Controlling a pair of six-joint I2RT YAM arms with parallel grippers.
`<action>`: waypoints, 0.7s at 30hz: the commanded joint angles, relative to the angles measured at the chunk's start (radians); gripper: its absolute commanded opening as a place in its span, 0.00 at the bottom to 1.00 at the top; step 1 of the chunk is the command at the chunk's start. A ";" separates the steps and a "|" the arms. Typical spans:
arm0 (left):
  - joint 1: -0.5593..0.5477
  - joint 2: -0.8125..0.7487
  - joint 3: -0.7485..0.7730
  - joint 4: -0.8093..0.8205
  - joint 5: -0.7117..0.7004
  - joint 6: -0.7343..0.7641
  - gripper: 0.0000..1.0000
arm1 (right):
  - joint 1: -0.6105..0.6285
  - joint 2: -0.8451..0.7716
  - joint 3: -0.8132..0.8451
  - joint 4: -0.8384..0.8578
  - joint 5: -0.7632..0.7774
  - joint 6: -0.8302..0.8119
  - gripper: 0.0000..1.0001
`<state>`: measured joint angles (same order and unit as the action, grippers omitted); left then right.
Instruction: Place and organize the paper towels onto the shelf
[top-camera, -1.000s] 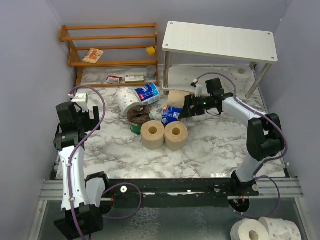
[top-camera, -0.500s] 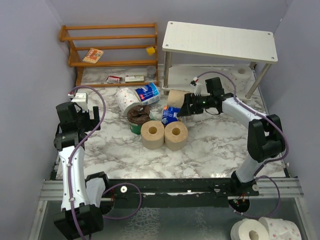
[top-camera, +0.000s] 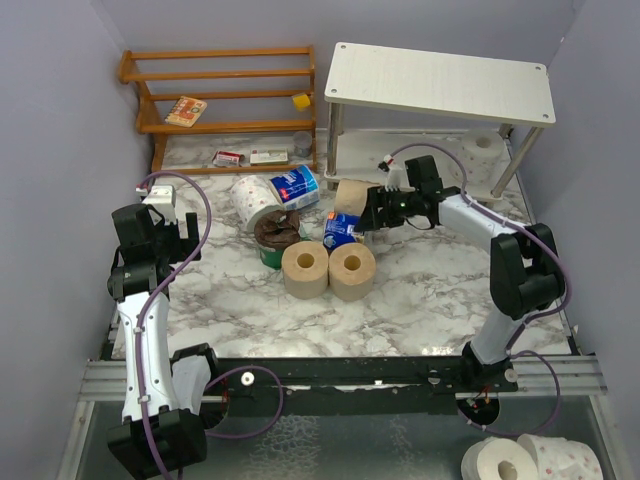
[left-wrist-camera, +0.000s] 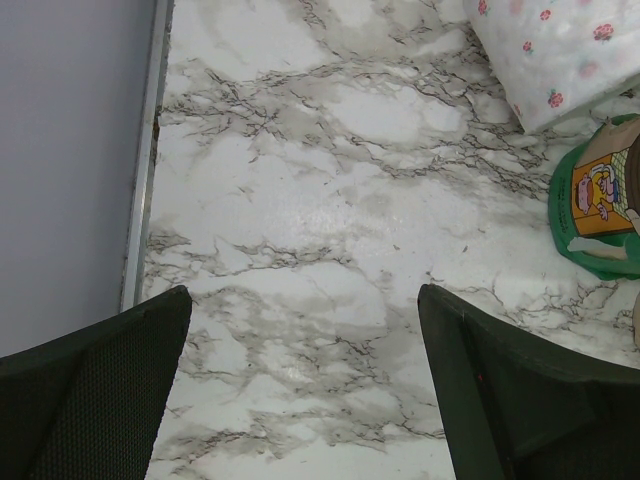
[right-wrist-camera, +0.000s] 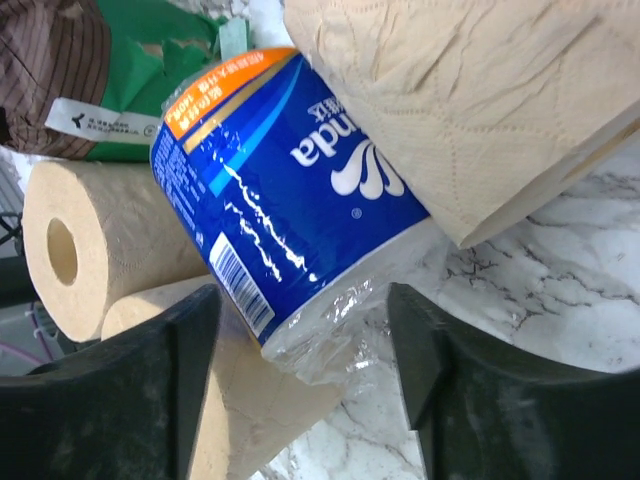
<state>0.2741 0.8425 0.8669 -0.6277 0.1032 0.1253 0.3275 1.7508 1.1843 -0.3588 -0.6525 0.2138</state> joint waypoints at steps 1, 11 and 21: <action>0.007 -0.011 -0.011 0.022 -0.009 -0.007 0.99 | 0.007 0.007 -0.019 0.103 0.027 0.033 0.64; 0.007 -0.007 -0.011 0.022 -0.009 -0.008 0.99 | 0.007 0.033 -0.011 0.141 0.003 0.070 0.62; 0.007 -0.006 -0.011 0.022 -0.010 -0.008 0.99 | 0.008 0.048 -0.047 0.169 -0.019 0.064 0.45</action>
<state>0.2741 0.8425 0.8669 -0.6277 0.1032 0.1257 0.3279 1.7805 1.1709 -0.2413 -0.6529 0.2810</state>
